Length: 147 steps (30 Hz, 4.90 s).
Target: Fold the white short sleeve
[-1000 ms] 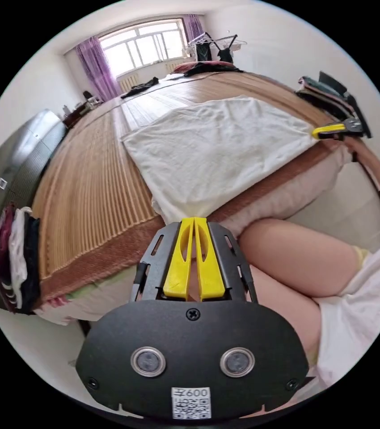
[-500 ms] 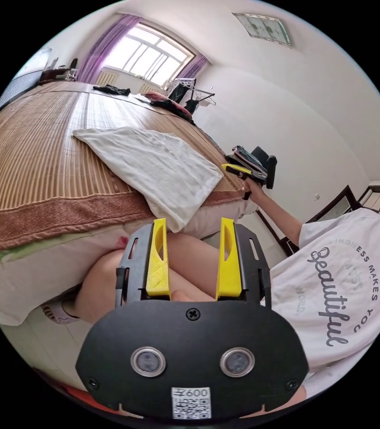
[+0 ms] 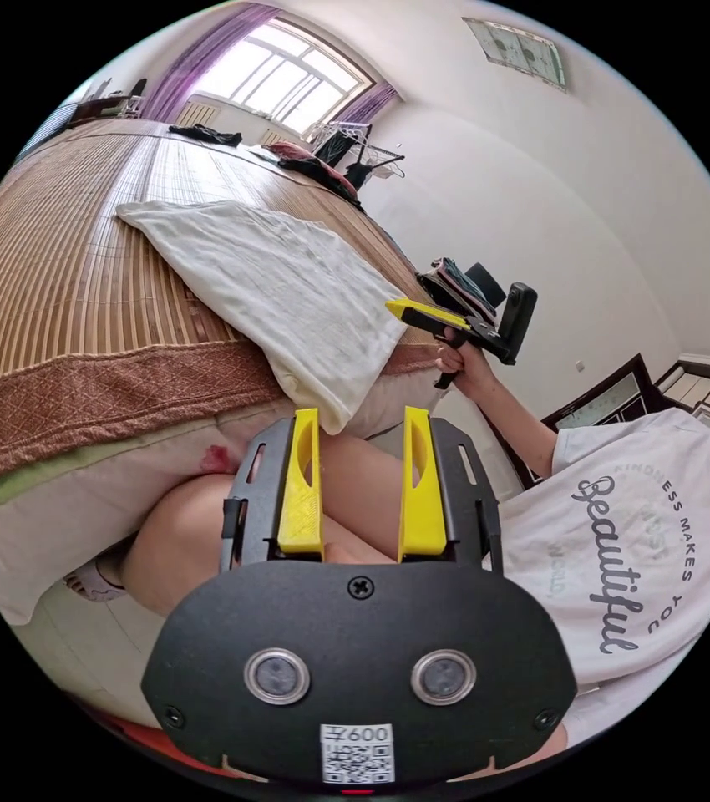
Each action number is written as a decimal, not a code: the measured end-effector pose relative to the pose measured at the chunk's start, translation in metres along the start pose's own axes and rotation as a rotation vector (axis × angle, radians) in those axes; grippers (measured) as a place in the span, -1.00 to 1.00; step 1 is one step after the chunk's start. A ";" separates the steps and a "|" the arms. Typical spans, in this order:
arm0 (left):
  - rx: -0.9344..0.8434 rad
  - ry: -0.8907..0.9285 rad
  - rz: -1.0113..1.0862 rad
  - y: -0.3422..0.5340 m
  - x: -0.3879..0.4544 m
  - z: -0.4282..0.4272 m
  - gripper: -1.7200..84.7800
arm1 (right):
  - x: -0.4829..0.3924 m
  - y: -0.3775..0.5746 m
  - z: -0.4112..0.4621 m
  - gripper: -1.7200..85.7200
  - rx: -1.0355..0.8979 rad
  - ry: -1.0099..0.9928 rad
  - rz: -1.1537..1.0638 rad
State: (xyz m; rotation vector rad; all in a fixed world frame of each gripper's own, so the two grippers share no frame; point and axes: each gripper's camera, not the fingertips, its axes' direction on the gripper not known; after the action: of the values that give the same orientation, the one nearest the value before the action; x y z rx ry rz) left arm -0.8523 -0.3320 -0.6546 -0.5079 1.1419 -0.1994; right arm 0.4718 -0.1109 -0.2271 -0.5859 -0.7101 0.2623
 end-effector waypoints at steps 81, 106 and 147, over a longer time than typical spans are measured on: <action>-0.394 -1.462 1.100 0.672 -0.395 0.353 -0.90 | 0.230 0.208 0.034 -0.86 0.281 0.112 -0.736; -0.412 -1.530 1.271 0.737 -0.604 0.307 -0.84 | 0.180 0.277 0.170 -0.98 0.092 0.265 -0.912; -0.278 -1.391 0.869 0.606 -0.654 0.284 -0.89 | 0.130 0.236 0.247 -0.98 -0.145 0.586 -0.826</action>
State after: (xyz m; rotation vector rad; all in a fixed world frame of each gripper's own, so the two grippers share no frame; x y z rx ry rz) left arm -0.9278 0.5395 -0.3221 -0.2319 -0.0746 0.9612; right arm 0.3919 0.2367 -0.1459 -0.4298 -0.3506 -0.7109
